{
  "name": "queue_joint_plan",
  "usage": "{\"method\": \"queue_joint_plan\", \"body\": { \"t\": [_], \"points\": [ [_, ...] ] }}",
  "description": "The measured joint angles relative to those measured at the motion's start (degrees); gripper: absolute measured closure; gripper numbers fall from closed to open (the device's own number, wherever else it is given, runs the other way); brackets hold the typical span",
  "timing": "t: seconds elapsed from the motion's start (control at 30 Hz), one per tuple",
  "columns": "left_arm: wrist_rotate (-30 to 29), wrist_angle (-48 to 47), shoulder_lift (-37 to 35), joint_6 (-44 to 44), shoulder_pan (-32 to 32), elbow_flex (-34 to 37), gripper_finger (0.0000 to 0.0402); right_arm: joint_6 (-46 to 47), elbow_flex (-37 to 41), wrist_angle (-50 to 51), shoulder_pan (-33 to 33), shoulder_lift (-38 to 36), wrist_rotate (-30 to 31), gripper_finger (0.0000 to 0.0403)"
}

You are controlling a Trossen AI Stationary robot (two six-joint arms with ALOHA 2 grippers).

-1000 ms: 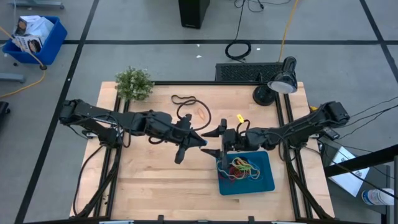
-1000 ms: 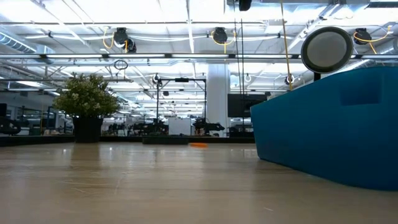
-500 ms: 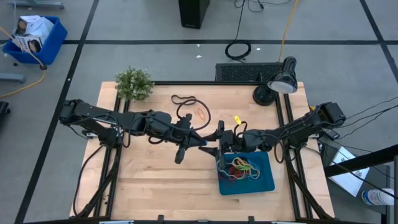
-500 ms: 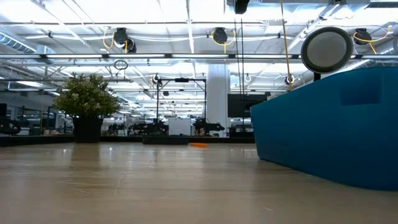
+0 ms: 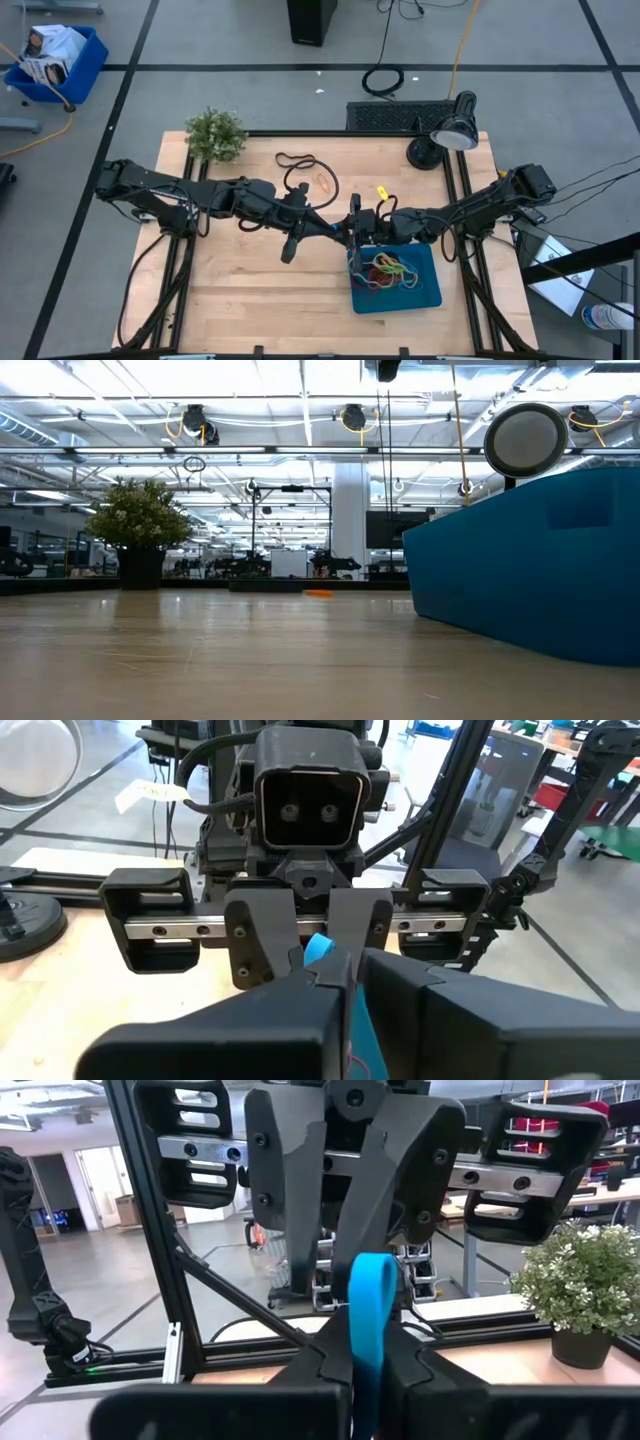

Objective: Pick and place rubber bands into bin
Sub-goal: Put the blue rubber band into the blue bin

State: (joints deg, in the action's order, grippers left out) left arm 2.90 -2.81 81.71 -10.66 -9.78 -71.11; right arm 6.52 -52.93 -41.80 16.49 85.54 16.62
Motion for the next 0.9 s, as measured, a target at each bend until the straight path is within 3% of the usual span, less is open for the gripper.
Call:
{"method": "queue_joint_plan", "body": {
  "t": [0.3,0.67,0.9],
  "points": [
    [-1.6,0.1,0.0,0.0,0.0,0.0,0.0382,0.2,0.0,0.0,0.1,0.0,0.0,0.0402],
    [1.0,-0.8,-0.1,-1.7,1.6,0.0,0.0265,0.1,0.0,3.0,0.6,0.0,0.0,0.0402],
    [2.0,-10.7,-2.3,-2.2,4.5,-0.1,0.0231,1.8,0.0,13.0,2.6,-2.9,-0.1,0.0402]
  ]
}}
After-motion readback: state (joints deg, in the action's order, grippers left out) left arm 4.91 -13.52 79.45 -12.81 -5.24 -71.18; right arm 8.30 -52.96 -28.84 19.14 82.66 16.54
